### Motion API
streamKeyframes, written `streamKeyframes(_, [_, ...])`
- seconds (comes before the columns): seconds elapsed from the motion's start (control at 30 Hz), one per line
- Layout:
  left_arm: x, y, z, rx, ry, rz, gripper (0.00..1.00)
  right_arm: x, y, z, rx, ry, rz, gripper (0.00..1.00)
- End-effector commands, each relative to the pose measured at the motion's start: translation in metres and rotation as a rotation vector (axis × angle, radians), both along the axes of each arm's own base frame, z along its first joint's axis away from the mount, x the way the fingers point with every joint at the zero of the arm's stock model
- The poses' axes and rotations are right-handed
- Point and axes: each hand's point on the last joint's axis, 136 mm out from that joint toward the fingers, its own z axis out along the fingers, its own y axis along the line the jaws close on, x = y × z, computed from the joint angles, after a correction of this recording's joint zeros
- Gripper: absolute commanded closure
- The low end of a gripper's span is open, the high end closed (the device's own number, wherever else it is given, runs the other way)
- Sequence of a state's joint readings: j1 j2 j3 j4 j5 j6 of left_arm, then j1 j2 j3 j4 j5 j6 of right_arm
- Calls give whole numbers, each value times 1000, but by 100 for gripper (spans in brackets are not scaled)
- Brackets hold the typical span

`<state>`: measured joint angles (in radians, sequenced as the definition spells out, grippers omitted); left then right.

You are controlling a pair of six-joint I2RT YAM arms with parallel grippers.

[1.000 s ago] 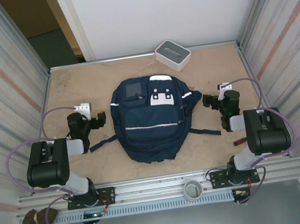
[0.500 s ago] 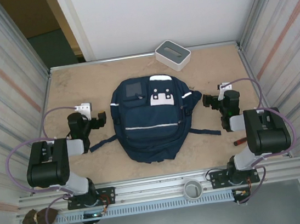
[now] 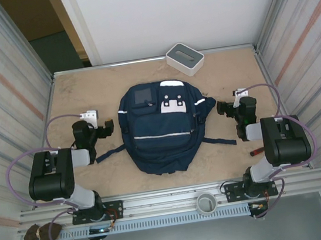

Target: Pack the student bag

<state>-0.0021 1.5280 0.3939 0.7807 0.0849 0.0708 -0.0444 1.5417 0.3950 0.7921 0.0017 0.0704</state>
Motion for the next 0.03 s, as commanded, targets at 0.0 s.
streamKeyframes(0.0, [7,-1,14,6,-39,2,1,5,2,8,15,-24,-1,1])
